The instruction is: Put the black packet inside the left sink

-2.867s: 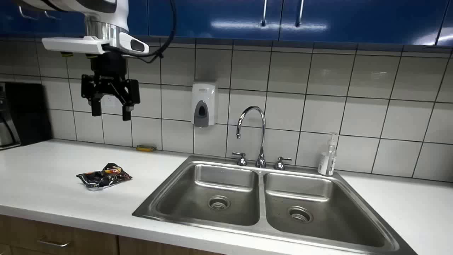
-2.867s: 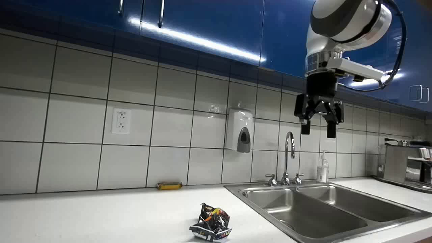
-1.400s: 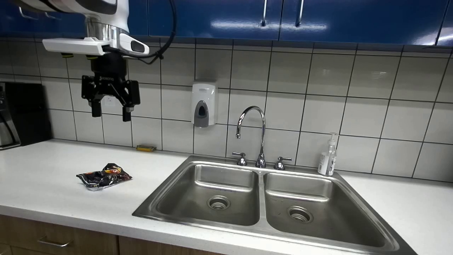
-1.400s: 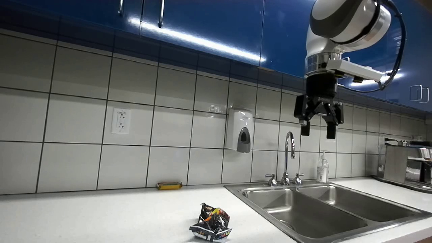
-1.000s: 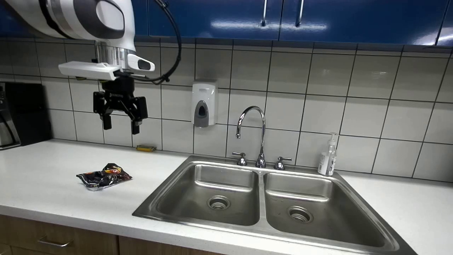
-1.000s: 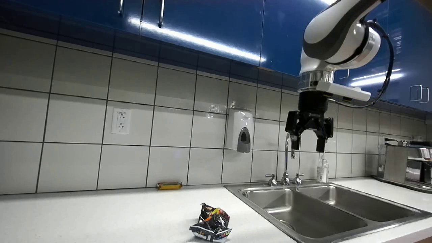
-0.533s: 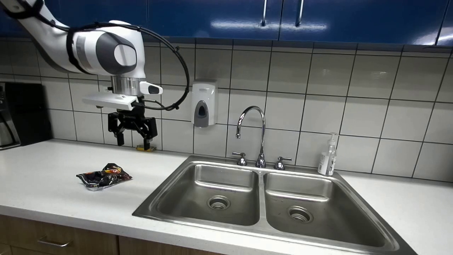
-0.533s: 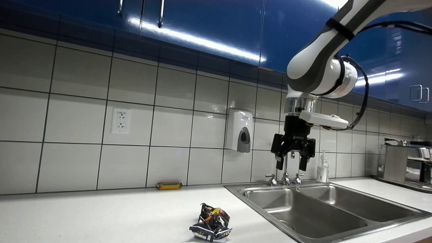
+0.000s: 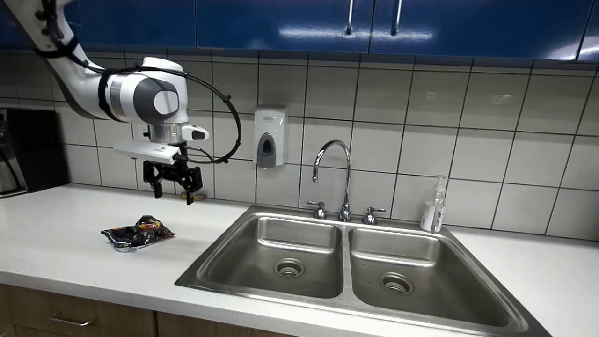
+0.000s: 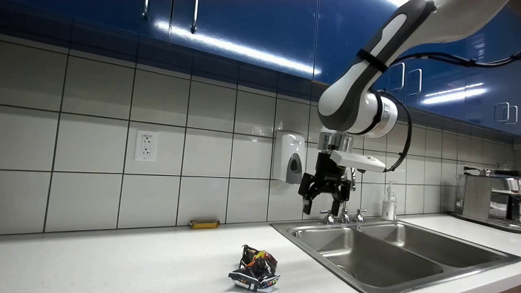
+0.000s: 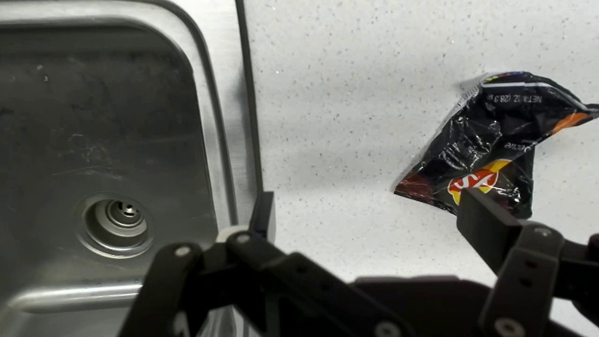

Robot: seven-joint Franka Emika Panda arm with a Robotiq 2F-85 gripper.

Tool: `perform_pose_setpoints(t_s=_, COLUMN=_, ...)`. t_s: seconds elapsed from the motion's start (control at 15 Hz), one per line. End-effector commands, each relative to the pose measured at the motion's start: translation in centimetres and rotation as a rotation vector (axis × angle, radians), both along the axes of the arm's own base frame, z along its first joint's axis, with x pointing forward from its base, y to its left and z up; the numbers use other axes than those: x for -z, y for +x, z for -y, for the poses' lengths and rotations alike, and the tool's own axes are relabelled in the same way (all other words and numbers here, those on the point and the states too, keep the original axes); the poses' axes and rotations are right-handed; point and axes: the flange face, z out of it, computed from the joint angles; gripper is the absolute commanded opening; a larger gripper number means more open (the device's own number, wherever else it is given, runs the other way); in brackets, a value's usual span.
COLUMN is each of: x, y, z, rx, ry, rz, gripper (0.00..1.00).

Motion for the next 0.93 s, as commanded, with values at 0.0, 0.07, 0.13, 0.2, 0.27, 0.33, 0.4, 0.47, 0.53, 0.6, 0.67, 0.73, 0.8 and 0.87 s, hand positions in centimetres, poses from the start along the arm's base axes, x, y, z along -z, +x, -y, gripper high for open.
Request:
perform_pose_setpoints(t_s=0.0, x=1.1, y=2.6, z=-2.4, rx=0.025, ry=0.029, rz=0.004, gripper=1.00)
perform_pose_setpoints(t_s=0.07, x=1.3, y=2.9, z=-3.1, rx=0.028, ry=0.033, rz=0.000, gripper=1.00)
perform_pose_setpoints(t_s=0.13, x=1.6, y=3.3, z=-3.8, rx=0.032, ry=0.039, rz=-0.004, gripper=1.00)
perform_pose_setpoints(t_s=0.2, x=1.9, y=3.6, z=-4.4, rx=0.034, ry=0.045, rz=-0.010, gripper=1.00)
perform_pose_setpoints(t_s=0.27, x=2.3, y=3.9, z=-5.2, rx=0.036, ry=0.047, rz=-0.011, gripper=1.00)
perform_pose_setpoints(t_s=0.33, x=2.5, y=4.1, z=-5.8, rx=0.035, ry=0.049, rz=-0.013, gripper=1.00)
perform_pose_setpoints(t_s=0.4, x=2.9, y=4.5, z=-6.4, rx=0.037, ry=0.048, rz=-0.013, gripper=1.00)
perform_pose_setpoints(t_s=0.47, x=3.3, y=4.8, z=-6.9, rx=0.040, ry=0.051, rz=-0.016, gripper=1.00)
perform_pose_setpoints(t_s=0.53, x=3.7, y=5.1, z=-7.4, rx=0.043, ry=0.050, rz=-0.017, gripper=1.00)
perform_pose_setpoints(t_s=0.6, x=4.2, y=5.3, z=-7.8, rx=0.047, ry=0.053, rz=-0.020, gripper=1.00)
perform_pose_setpoints(t_s=0.67, x=4.7, y=5.6, z=-8.3, rx=0.056, ry=0.053, rz=-0.023, gripper=1.00)
perform_pose_setpoints(t_s=0.73, x=5.2, y=5.8, z=-8.7, rx=0.062, ry=0.054, rz=-0.025, gripper=1.00)
perform_pose_setpoints(t_s=0.8, x=5.6, y=6.0, z=-9.1, rx=0.071, ry=0.055, rz=-0.029, gripper=1.00)
perform_pose_setpoints(t_s=0.87, x=6.1, y=6.2, z=-9.5, rx=0.083, ry=0.056, rz=-0.036, gripper=1.00)
